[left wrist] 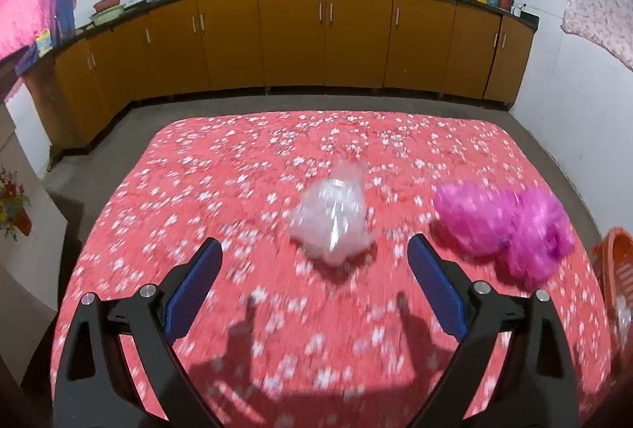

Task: Collect trash
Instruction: 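Move both grippers back over the bed toward the clear bag and pink bag, then grasp the clear plastic bag with the left gripper while the right grasps the pink bag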

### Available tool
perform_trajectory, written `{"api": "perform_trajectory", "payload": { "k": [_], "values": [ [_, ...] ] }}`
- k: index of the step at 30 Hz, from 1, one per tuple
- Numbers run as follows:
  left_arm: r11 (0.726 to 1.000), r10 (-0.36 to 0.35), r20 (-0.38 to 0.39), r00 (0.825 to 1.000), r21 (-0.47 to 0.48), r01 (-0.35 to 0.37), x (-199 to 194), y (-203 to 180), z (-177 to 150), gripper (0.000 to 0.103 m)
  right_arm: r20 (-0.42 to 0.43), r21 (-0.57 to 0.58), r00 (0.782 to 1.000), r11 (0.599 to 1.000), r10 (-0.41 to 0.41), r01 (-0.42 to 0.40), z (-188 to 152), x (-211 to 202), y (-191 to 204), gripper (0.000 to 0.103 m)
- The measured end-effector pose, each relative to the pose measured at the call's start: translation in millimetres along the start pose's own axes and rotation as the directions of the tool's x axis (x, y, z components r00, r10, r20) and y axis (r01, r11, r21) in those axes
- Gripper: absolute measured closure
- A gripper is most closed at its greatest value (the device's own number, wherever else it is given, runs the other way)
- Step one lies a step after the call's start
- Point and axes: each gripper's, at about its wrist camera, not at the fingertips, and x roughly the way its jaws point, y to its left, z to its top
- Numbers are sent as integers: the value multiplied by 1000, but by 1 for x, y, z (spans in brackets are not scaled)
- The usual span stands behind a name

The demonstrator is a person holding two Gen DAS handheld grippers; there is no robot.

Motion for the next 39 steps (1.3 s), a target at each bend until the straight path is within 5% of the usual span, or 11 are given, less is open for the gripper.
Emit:
{"api": "perform_trajectory", "payload": {
  "k": [4, 14, 27, 39],
  "values": [
    [999, 16, -22, 1000, 32, -15, 24, -13, 11, 12, -28, -14, 1000, 1000, -10, 10, -6, 7, 1, 6],
    [1000, 4, -125, 992, -4, -4, 60, -4, 15, 59, -50, -17, 999, 1000, 0, 0, -3, 20, 2, 5],
    [997, 72, -118, 990, -14, -74, 40, 67, -4, 60, -58, -94, 996, 993, 72, -78, 19, 78, 64, 5],
    [998, 41, -114, 993, -42, -46, 35, 79, -8, 60, -158, -150, 986, 985, 59, -83, 34, 131, 92, 5]
  ]
}}
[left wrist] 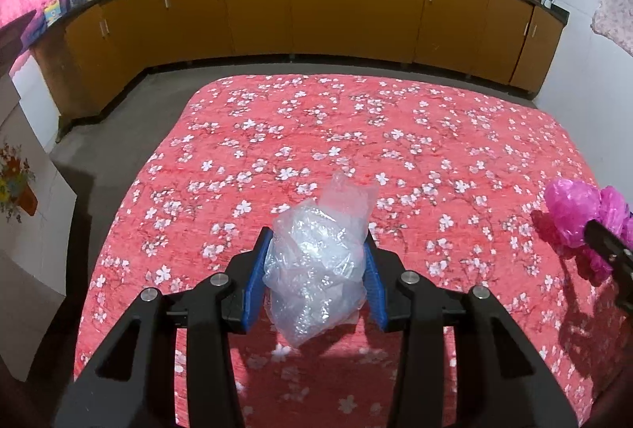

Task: Collect trash
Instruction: 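Grasp the clear plastic bag with the left gripper while the right grasps the pink bag, then carry the clear bag and pink bag in both grippers over the basket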

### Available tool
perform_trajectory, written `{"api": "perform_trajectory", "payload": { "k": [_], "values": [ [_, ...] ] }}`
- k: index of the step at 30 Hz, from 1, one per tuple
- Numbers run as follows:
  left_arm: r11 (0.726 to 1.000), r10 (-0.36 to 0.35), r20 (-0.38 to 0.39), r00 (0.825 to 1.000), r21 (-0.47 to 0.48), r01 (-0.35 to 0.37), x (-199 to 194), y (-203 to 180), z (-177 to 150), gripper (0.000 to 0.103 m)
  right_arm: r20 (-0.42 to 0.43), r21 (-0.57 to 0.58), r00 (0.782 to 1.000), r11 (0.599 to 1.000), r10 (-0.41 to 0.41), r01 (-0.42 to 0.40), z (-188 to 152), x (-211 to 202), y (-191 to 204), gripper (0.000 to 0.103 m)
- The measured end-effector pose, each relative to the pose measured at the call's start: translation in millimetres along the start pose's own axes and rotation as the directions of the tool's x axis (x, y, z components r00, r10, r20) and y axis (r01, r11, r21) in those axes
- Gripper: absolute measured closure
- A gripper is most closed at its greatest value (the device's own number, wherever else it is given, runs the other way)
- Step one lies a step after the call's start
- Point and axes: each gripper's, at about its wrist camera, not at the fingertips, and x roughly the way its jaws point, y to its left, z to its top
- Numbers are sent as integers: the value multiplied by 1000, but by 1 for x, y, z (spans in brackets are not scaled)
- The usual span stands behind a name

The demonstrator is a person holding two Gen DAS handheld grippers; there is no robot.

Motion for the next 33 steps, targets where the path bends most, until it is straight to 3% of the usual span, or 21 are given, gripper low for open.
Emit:
{"api": "perform_trajectory", "payload": {
  "k": [6, 12, 14, 24, 33],
  "values": [
    [1000, -17, 1, 1000, 11, 17, -1, -6, -1, 60, -28, -14, 1000, 1000, -15, 14, -1, 7, 4, 7],
    [999, -29, 7, 1000, 29, 28, -6, -16, -3, 60, -59, -5, 998, 1000, 12, -12, 0, 13, 3, 28],
    [999, -33, 9, 999, 36, 32, -8, -19, -3, 60, -52, -7, 999, 1000, 14, -14, -1, 12, 4, 40],
    [997, -61, 39, 997, 55, 59, -28, -27, -2, 60, -24, 50, 999, 998, 42, -40, -9, -10, -2, 47],
    [993, -86, 84, 993, 90, 78, -69, -41, -7, 60, 32, 84, 999, 996, 29, -32, -24, -64, -12, 47]
  ]
}}
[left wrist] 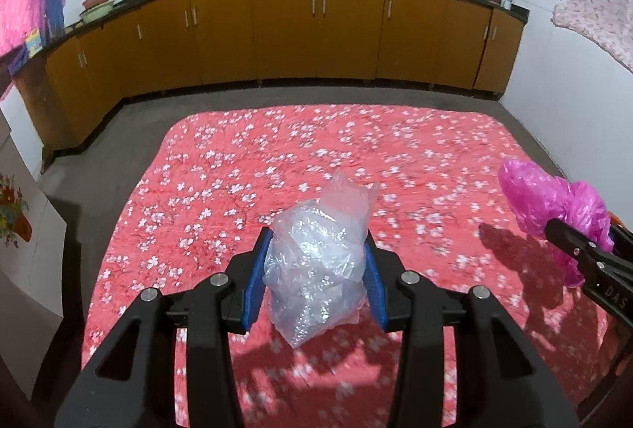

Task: Collect trash
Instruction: 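Carry the clear bag and pink bag in both grippers over the basket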

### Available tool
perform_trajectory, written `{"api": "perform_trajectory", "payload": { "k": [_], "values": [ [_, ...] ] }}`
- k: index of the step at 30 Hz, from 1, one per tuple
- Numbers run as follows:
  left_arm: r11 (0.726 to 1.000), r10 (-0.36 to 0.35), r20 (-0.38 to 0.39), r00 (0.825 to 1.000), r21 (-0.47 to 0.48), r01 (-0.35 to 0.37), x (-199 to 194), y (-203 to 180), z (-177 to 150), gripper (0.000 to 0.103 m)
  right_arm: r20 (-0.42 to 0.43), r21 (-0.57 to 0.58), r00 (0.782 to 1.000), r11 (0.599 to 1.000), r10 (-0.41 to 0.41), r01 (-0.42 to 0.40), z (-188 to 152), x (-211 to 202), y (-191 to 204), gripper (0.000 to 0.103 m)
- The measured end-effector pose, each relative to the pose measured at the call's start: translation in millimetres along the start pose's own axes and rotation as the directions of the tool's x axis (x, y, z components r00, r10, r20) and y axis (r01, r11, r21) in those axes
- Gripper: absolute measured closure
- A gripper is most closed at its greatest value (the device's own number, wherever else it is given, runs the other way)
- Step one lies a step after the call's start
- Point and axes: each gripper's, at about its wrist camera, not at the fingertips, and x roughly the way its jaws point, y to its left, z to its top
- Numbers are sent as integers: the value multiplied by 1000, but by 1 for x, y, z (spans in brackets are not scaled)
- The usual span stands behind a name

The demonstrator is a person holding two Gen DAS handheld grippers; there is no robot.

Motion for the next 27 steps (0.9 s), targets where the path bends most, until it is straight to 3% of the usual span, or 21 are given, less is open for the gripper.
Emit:
{"api": "perform_trajectory", "payload": {
  "k": [12, 27],
  "values": [
    [990, -112, 66, 992, 92, 105, -66, -59, -5, 60, 89, 105, 995, 994, -52, 43, -27, -93, -38, 47],
    [964, -206, 79, 975, 188, 188, -103, -117, -17, 60, 175, 212, 970, 968, -170, 132, -60, -181, -89, 47]
  ]
}}
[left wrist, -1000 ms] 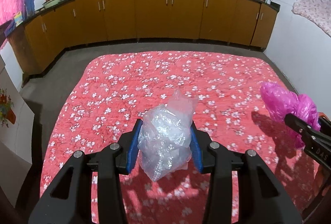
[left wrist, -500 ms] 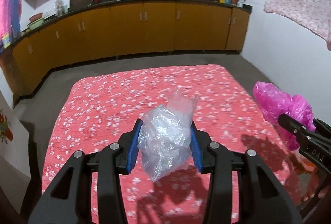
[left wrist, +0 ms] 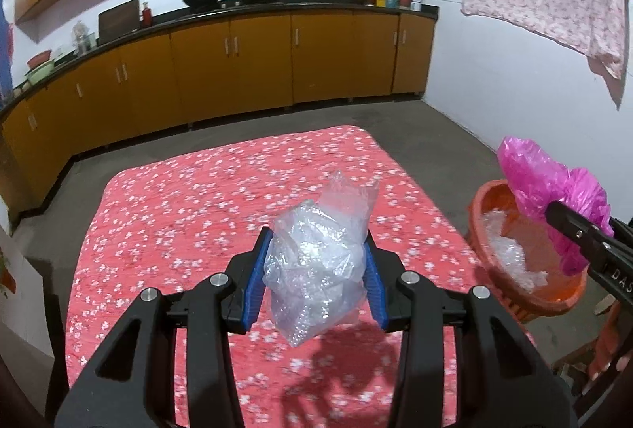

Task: Collect trash
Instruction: 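Carry the clear bag and pink bag in both grippers over the basket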

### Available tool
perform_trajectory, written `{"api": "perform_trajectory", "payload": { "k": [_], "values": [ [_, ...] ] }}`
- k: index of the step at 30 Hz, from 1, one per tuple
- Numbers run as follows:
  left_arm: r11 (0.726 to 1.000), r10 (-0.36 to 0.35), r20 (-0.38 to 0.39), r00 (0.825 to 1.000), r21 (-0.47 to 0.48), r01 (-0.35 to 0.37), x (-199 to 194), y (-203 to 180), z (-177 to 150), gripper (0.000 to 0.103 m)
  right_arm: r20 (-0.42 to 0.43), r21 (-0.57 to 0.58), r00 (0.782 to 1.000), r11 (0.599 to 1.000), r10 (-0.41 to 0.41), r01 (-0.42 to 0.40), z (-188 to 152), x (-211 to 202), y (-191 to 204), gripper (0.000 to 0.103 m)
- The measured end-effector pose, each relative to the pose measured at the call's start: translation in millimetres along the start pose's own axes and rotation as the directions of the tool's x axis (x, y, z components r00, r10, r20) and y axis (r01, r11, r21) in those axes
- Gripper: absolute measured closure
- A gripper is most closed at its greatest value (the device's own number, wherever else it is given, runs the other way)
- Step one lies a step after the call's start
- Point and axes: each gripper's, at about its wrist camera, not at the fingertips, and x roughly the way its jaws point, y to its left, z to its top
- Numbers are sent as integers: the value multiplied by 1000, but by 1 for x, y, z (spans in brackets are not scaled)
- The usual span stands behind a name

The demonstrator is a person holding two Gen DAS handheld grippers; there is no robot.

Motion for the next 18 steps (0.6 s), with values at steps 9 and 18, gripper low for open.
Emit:
{"api": "perform_trajectory", "payload": {
  "k": [9, 18],
  "values": [
    [997, -57, 6, 998, 50, 57, -3, -40, 4, 60, 21, 78, 998, 995, -64, 62, -2, -19, -44, 47],
    [988, -137, -11, 990, 69, 138, 6, -81, 5, 60, 32, 126, 990, 983, -139, 134, -5, -28, -83, 47]
  ]
}}
